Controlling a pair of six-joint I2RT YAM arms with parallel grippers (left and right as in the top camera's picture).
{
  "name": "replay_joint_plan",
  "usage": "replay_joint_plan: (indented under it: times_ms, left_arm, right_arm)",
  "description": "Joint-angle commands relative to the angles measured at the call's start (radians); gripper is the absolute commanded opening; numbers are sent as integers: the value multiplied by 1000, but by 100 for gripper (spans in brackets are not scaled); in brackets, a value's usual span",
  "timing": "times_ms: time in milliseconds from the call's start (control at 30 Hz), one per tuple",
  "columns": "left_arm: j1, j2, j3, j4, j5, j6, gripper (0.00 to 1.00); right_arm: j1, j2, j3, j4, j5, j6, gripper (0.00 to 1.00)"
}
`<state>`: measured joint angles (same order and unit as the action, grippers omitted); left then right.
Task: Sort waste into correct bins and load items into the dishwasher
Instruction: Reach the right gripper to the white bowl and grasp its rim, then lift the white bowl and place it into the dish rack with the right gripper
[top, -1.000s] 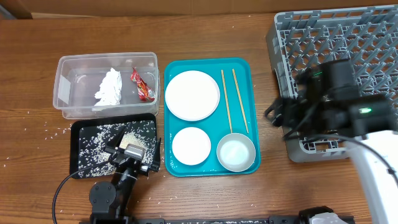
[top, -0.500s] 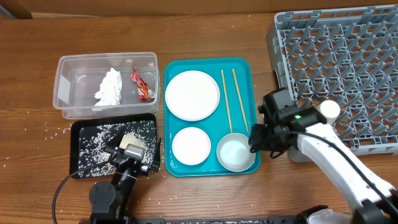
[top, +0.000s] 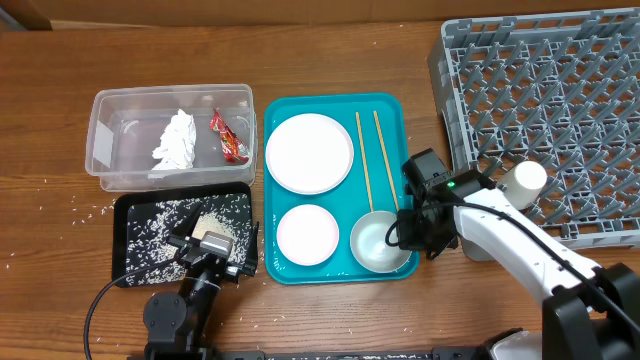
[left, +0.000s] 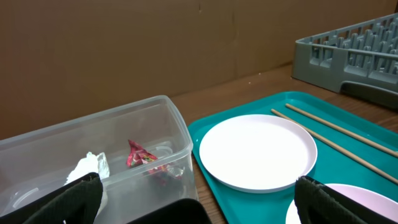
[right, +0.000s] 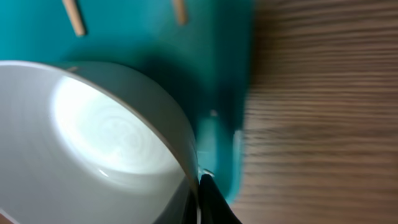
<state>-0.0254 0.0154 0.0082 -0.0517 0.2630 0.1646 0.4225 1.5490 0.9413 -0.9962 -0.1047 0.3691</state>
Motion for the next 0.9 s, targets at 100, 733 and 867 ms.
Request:
replay_joint_plan:
  times_ms: [100,733,867]
  left_arm:
    - [7,-11,-4,2,18,14,100]
    - [7,-11,-4,2,18,14,100]
    - [7,-11,-4,2,18,14,100]
  right_arm:
    - [1,-180,258,-71,388,29,4]
    - [-363,-205,339,245,1012,-63,4]
    - [-359,-128,339,322,975,-223,4]
